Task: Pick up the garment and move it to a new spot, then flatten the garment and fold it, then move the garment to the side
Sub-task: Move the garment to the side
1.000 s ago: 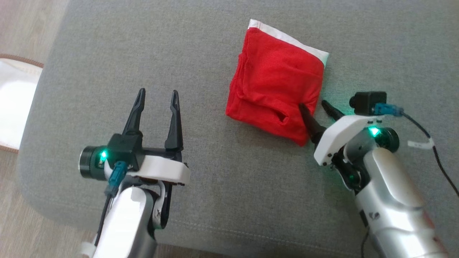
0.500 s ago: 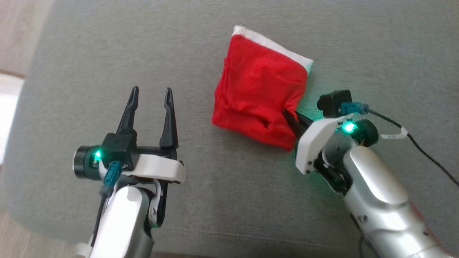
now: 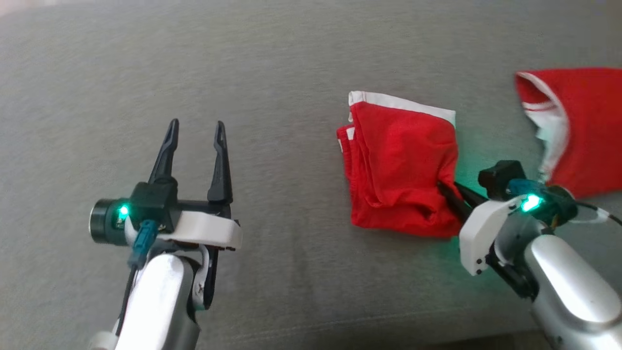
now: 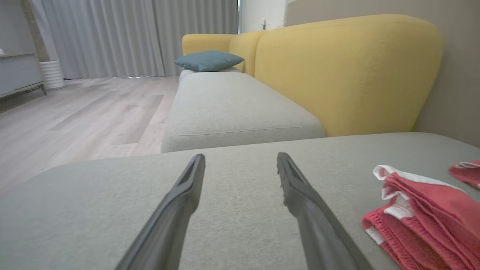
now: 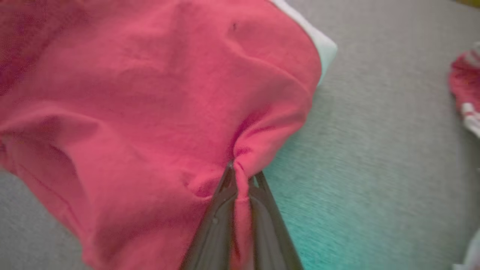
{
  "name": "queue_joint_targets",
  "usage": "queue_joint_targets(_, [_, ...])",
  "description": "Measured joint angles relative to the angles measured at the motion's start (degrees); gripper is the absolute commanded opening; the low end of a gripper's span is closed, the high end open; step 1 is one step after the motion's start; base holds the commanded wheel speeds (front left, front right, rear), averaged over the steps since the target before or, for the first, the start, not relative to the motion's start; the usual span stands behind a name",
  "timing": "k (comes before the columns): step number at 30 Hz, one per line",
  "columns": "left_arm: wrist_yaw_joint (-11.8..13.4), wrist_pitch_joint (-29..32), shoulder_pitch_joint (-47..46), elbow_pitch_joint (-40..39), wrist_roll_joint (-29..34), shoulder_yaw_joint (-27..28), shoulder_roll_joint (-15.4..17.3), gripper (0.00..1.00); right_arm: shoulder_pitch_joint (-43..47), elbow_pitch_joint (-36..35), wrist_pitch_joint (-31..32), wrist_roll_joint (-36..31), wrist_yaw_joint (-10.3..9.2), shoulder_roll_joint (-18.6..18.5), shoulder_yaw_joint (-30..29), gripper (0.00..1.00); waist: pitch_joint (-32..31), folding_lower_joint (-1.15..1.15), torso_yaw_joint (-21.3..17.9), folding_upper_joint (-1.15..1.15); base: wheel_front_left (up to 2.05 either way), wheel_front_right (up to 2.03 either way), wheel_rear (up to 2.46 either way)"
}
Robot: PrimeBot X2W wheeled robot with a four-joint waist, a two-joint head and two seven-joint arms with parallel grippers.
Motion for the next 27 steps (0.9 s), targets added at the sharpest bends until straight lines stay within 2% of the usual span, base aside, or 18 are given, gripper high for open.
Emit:
queue_joint_targets(5, [-0.2,0.0,0.0,0.1,0.4,-0.3,0.2,1.00,-0.5,-2.8,-0.2,-0.9,0.00,-2.2,-0.5,0.00,0.2,0.00,-4.3,0.00,0.00,0.00,0.00])
queue_joint_targets(8, [-0.6,0.0,-0.2,0.2,0.9,-0.9,0.3,1.00,-1.8,-3.5,-0.3,-1.7,0.00,-5.0,-2.3,0.00,1.2,0.00,-6.2,0.00,0.00,0.00,0.00])
queue_joint_targets(15, [-1.0,0.0,-2.9,0.5,1.8,-1.6,1.0,1.00,-7.2,-3.5,-1.4,-3.3,0.00,-11.5,-10.5,0.00,4.9,0.00,-8.9,0.00,0.00,0.00,0.00])
queue_joint_targets(27, [-1.6,0.0,-8.3,0.6,3.0,-3.1,1.3,1.00,-11.3,4.6,-2.9,-5.7,0.00,-11.9,-23.0,0.00,11.3,0.00,-10.6,0.00,0.00,0.00,0.00])
